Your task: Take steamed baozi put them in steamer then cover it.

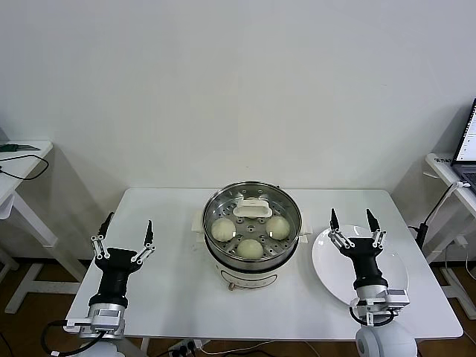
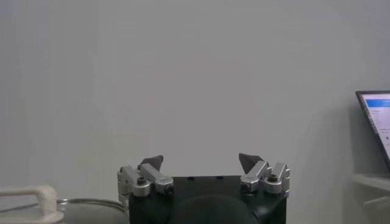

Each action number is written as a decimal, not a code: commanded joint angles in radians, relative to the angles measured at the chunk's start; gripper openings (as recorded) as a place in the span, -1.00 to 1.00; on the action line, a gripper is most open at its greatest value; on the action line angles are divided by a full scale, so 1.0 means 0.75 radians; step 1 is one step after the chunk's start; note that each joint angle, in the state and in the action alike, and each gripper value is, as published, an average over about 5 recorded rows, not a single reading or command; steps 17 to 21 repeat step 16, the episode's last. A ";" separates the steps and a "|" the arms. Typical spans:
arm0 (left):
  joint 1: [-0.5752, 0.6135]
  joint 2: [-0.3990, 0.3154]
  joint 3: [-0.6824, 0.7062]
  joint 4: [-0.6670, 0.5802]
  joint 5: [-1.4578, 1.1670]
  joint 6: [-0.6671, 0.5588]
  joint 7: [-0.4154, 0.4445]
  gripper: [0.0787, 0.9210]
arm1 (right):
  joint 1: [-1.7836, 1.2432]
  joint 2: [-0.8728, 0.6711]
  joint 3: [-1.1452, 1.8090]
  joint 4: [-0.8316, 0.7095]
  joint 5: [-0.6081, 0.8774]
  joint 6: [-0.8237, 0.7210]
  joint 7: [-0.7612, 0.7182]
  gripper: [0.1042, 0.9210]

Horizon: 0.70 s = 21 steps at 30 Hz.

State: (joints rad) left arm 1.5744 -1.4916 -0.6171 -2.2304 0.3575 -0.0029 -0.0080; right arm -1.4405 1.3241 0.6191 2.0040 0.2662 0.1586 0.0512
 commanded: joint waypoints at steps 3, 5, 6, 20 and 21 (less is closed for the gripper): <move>0.015 -0.001 -0.015 0.004 -0.041 -0.011 -0.001 0.77 | -0.004 -0.001 0.004 0.005 -0.007 -0.022 0.000 0.76; 0.017 0.001 -0.011 0.004 -0.041 -0.010 -0.001 0.77 | -0.007 0.000 0.004 0.006 -0.013 -0.025 0.001 0.76; 0.018 0.003 -0.008 0.004 -0.041 -0.010 0.000 0.77 | -0.008 0.000 0.004 0.006 -0.016 -0.026 0.001 0.76; 0.019 0.008 0.009 0.008 -0.045 -0.009 0.003 0.77 | -0.017 0.001 0.015 0.007 -0.031 -0.027 0.004 0.76; 0.019 0.008 0.009 0.008 -0.045 -0.009 0.003 0.77 | -0.017 0.001 0.015 0.007 -0.031 -0.027 0.004 0.76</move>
